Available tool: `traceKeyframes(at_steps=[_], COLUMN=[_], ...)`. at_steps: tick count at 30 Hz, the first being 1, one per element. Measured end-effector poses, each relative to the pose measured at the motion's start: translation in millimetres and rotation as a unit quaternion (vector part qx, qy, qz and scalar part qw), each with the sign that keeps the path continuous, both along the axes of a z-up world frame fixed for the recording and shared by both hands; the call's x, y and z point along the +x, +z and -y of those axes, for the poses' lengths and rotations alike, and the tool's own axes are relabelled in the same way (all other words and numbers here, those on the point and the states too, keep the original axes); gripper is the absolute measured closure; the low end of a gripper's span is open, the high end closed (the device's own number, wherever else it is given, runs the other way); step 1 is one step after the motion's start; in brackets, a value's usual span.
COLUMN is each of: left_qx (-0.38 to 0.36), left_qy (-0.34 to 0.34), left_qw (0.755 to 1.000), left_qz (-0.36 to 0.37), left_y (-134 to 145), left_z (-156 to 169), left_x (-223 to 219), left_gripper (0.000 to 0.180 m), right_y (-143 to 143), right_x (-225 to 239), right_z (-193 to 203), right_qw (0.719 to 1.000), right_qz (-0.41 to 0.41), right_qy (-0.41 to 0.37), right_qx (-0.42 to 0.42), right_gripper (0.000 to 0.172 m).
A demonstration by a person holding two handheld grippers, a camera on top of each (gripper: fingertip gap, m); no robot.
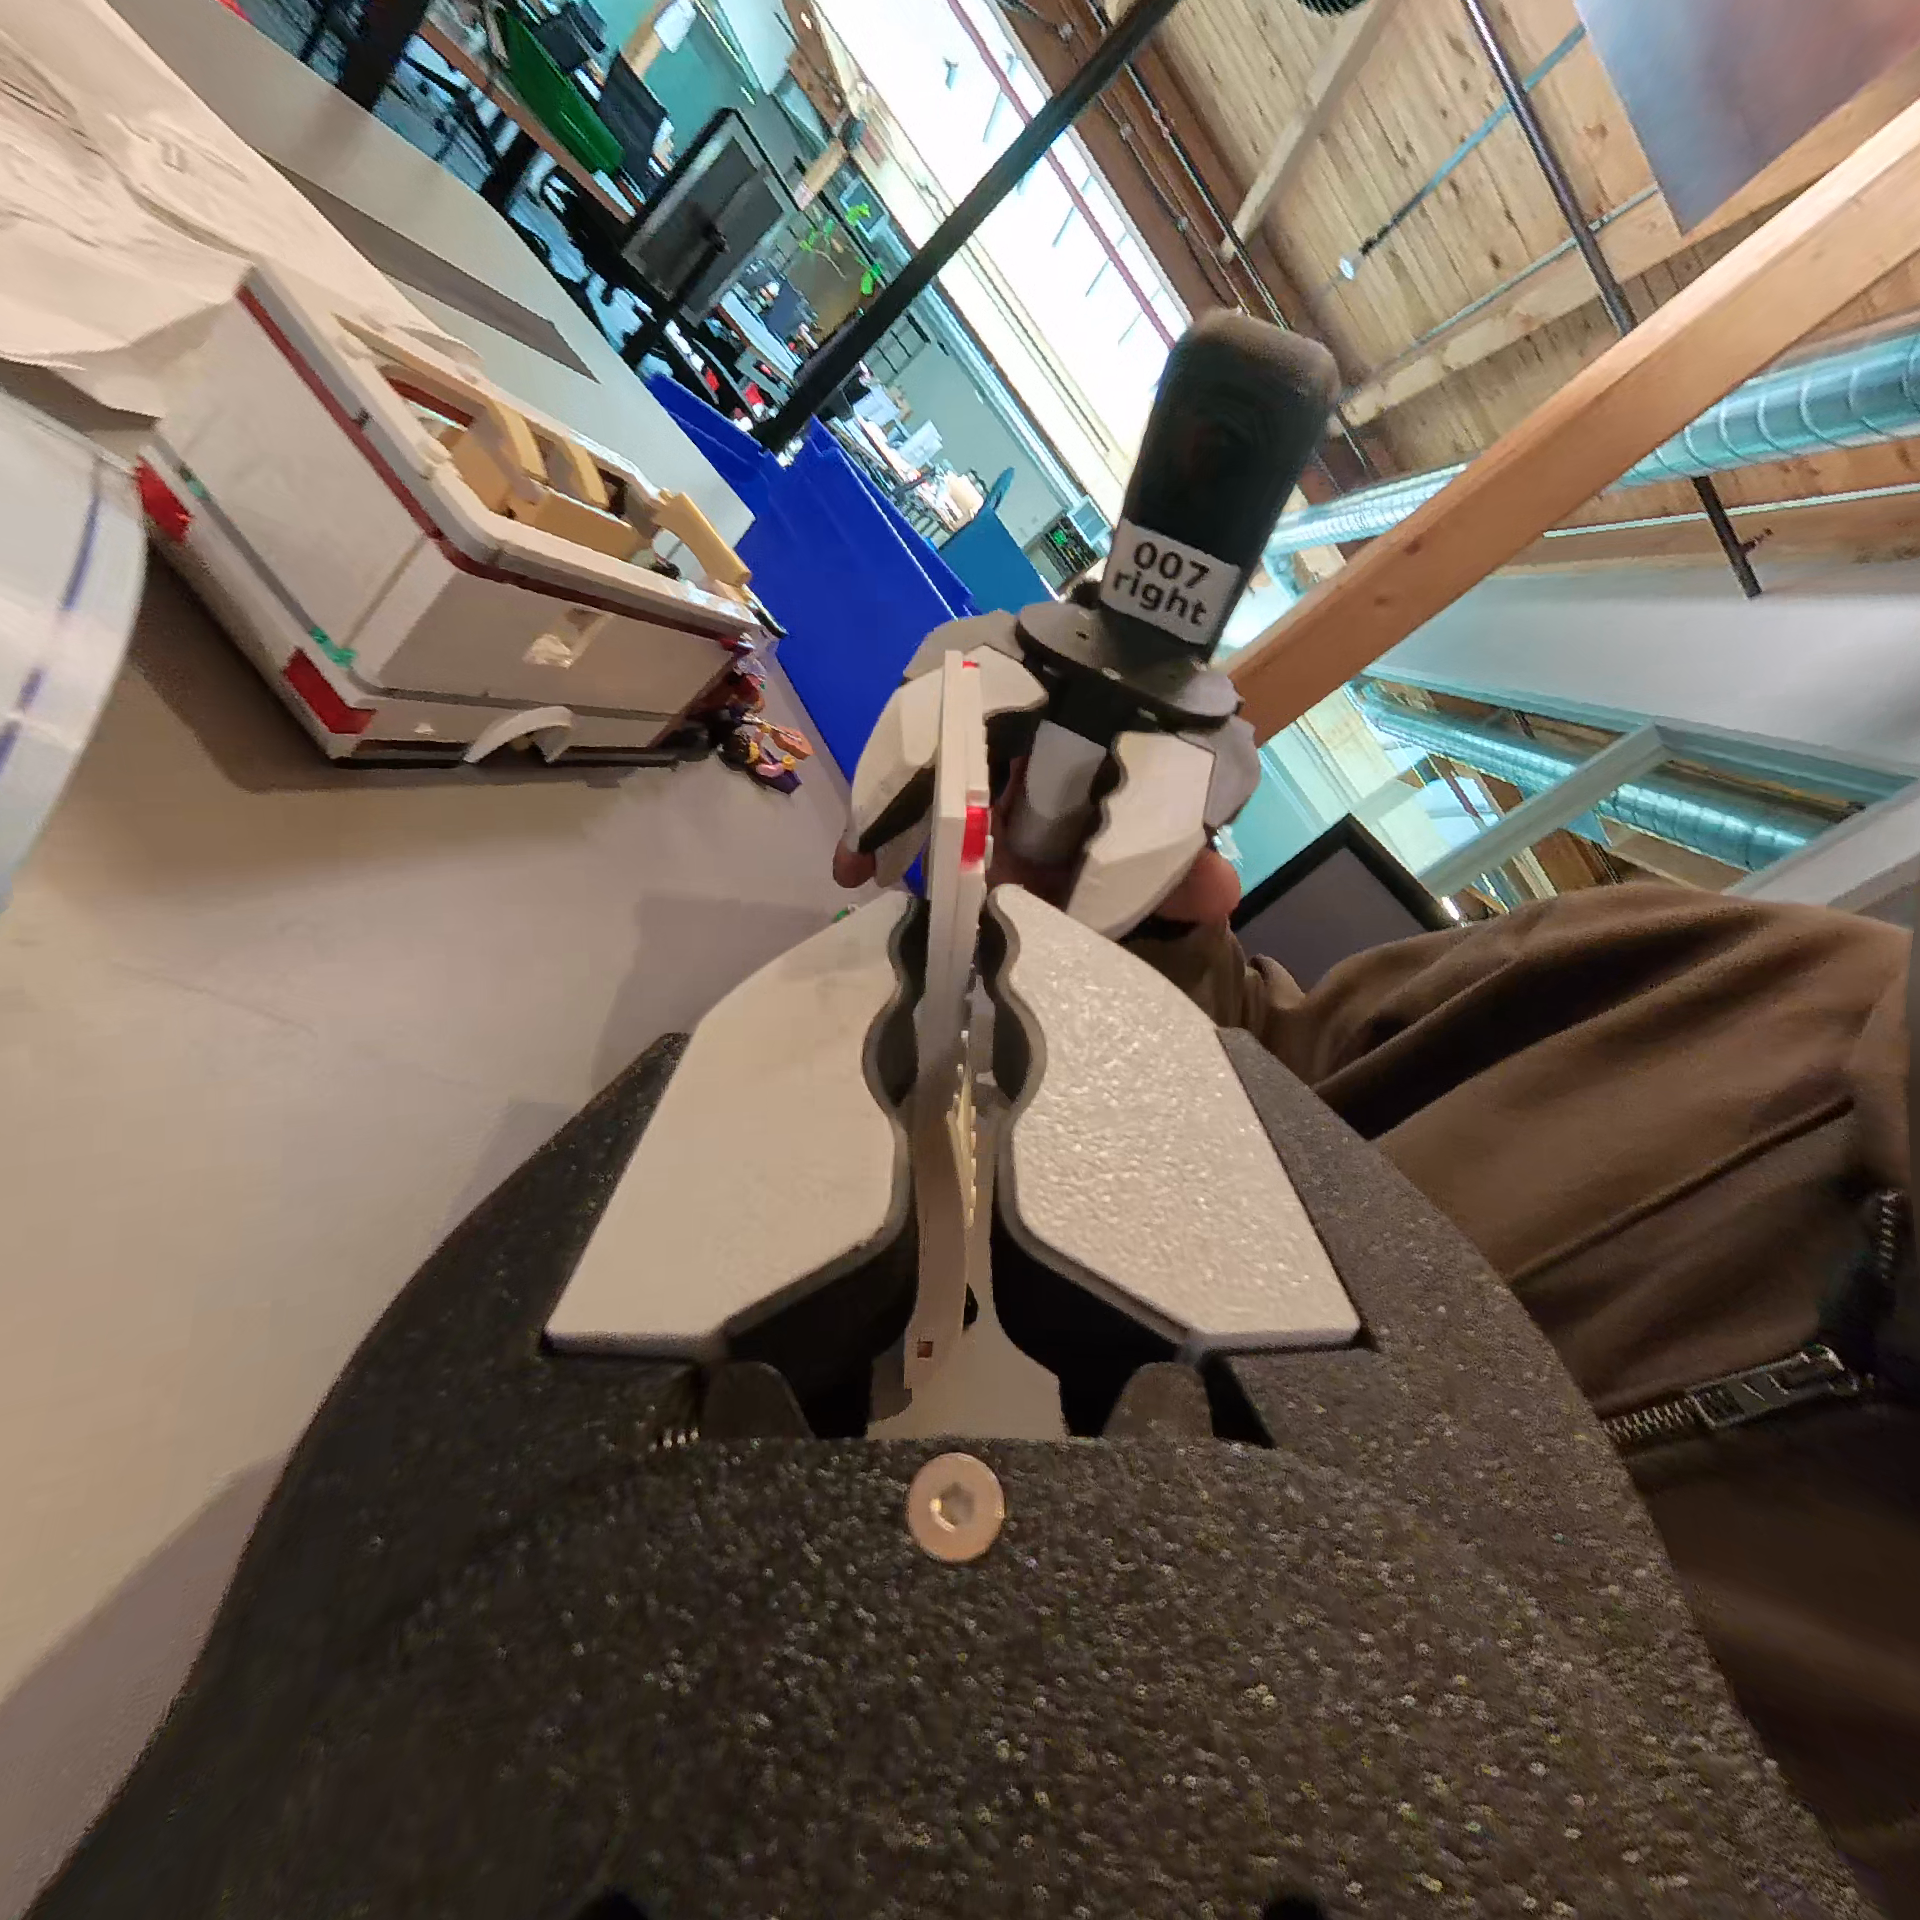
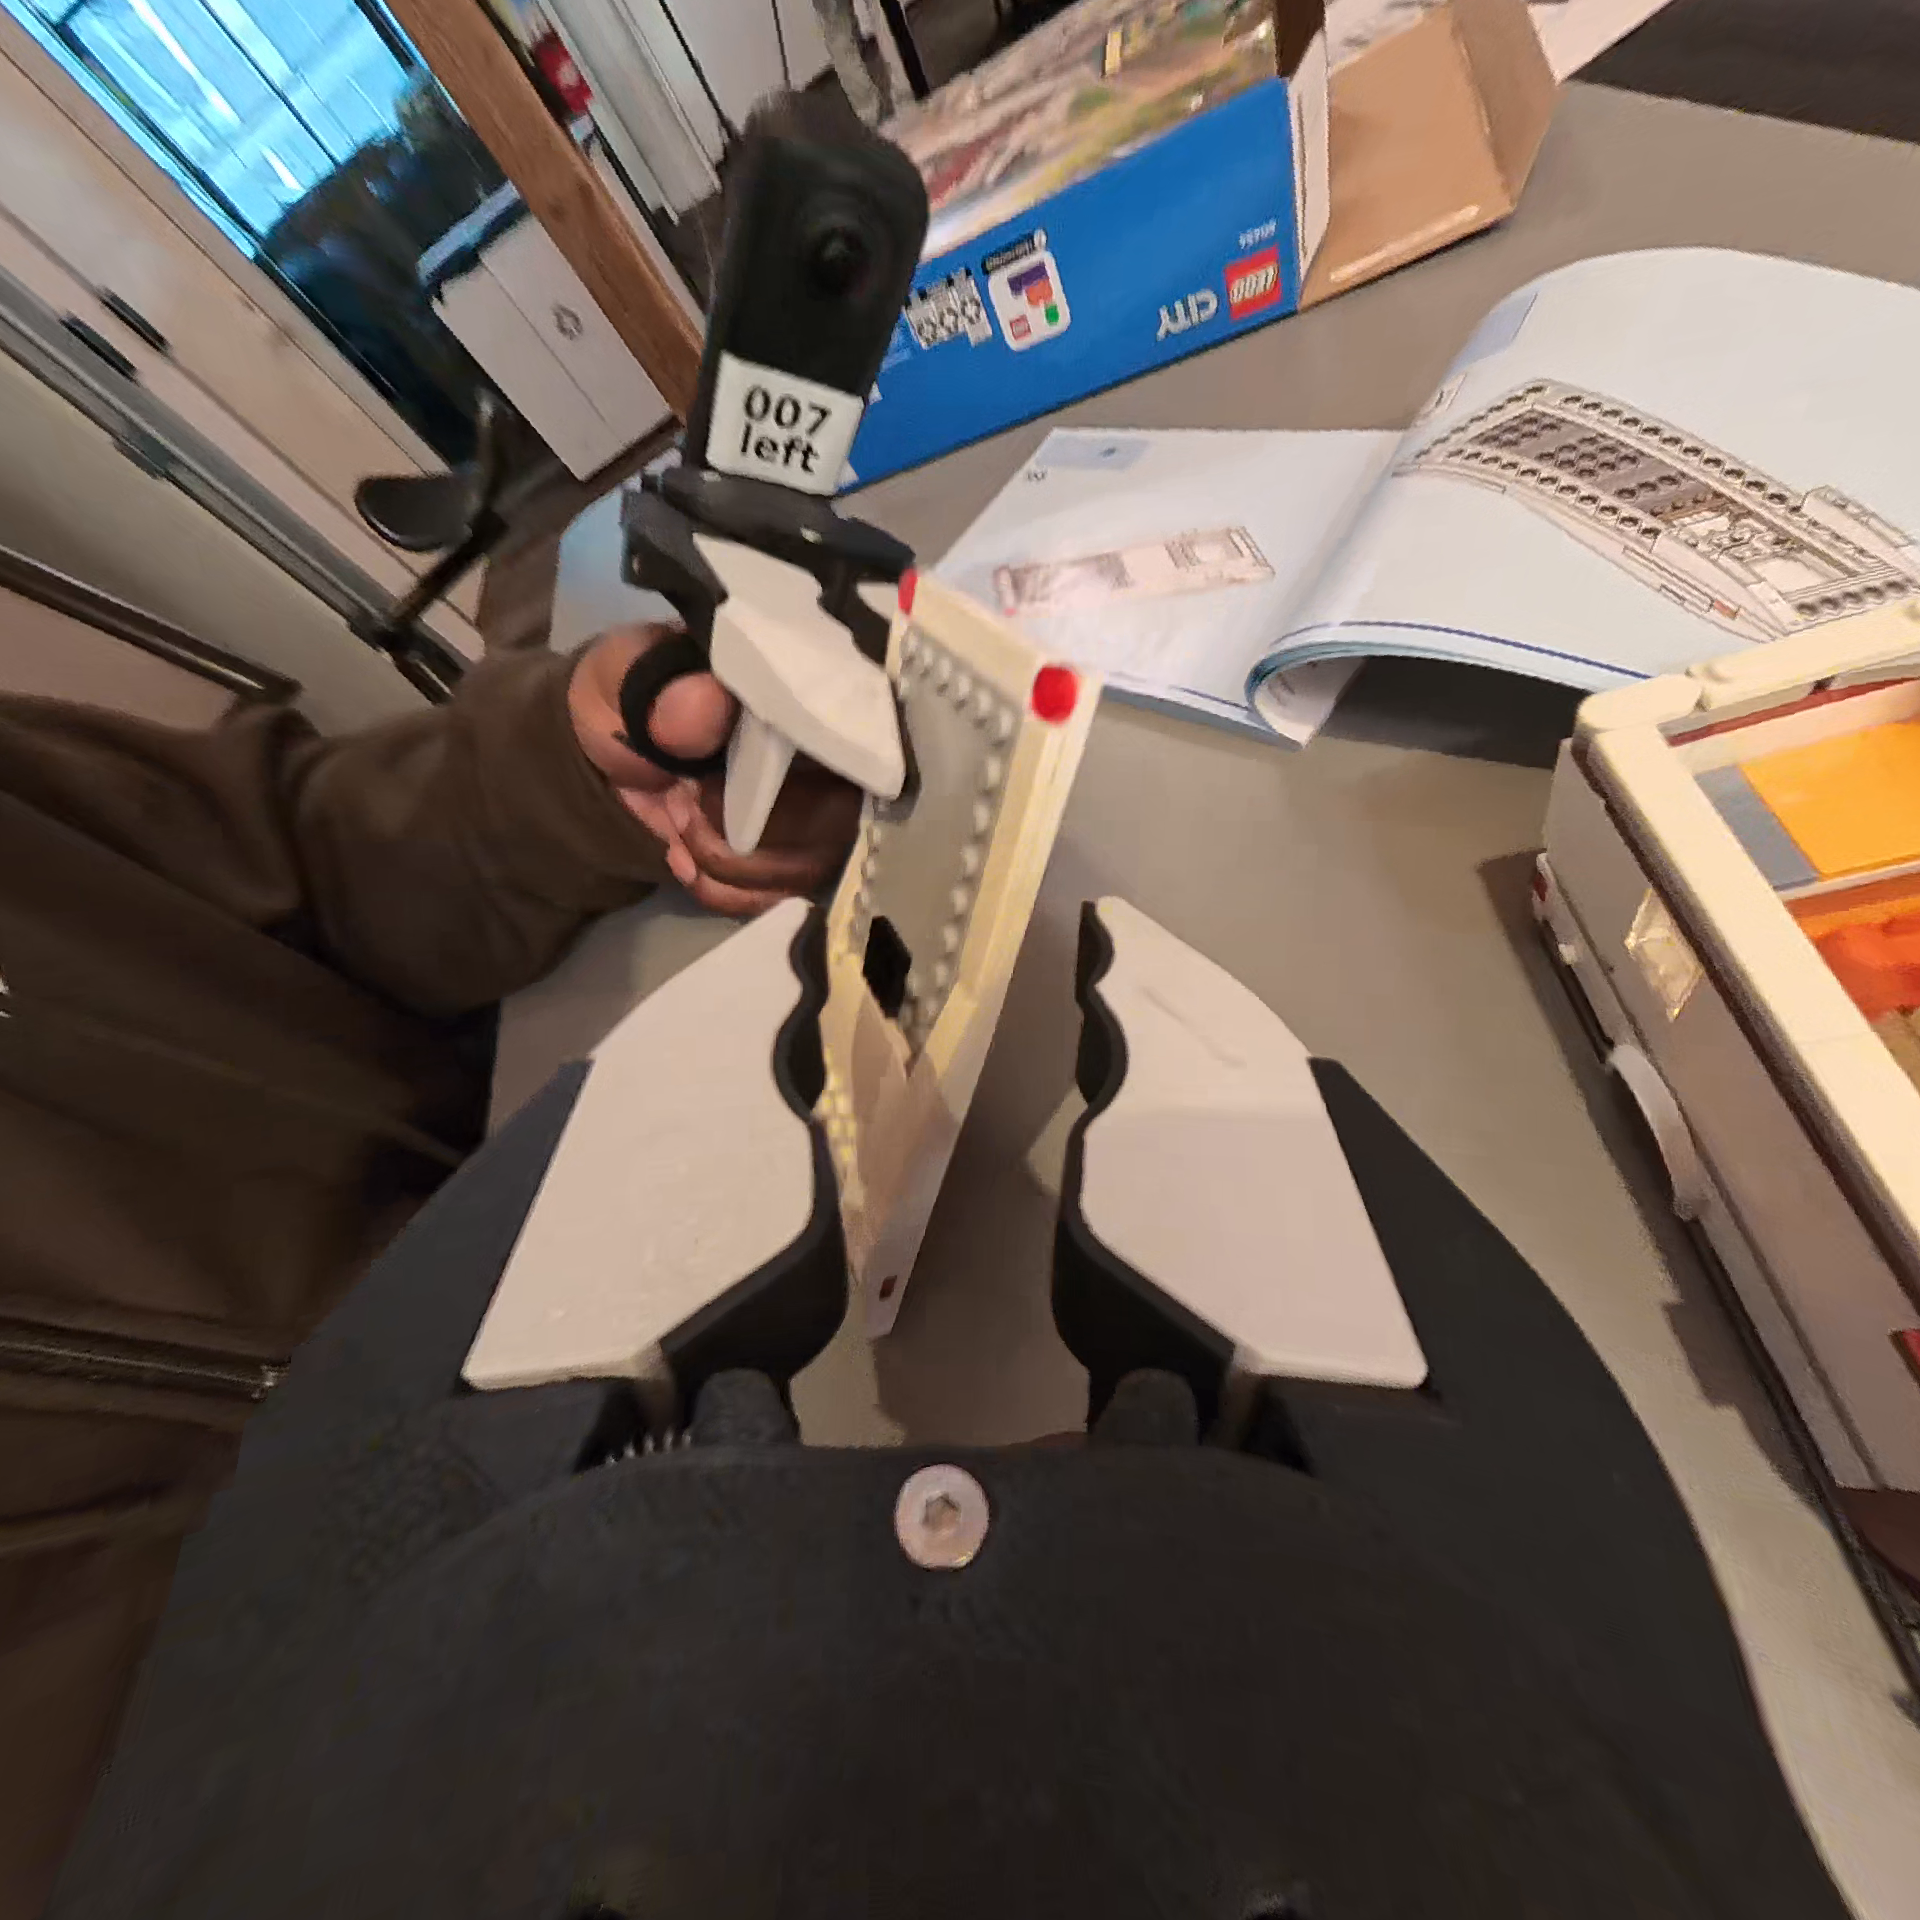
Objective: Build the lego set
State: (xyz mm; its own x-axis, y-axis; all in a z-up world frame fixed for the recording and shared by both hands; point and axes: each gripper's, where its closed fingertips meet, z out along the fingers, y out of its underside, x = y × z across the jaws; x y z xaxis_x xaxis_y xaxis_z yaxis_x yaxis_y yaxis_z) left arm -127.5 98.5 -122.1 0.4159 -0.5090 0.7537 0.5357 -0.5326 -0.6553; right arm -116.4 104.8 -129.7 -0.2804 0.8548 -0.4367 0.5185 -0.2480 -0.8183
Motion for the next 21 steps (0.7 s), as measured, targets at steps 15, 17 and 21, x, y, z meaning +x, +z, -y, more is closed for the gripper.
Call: traceKeyframes(at_steps=[15,17,21], left_qx=[0.020,0.016,0.003], left_qy=[0.041,0.044,0.045], left_qw=[0.999,0.999,0.999], left_qz=[0.007,0.006,0.010], left_y=[2.8,1.6,-1.1], left_z=[-6.6,-7.5,-8.8], left_x=[-9.7,-10.3,-11.2], left_gripper=[0.171,0.171,0.171], right_y=[-9.8,-11.1,-11.7], right_x=[-2.1,-2.5,-3.3], right_z=[-5.8,-6.7,-6.9], right_qw=[0.999,0.999,0.999], right_qz=[0.011,0.014,0.016], right_qy=[-0.032,-0.039,-0.048], right_qx=[-0.030,-0.021,-0.020], right_gripper=[0.156,0.155,0.155])
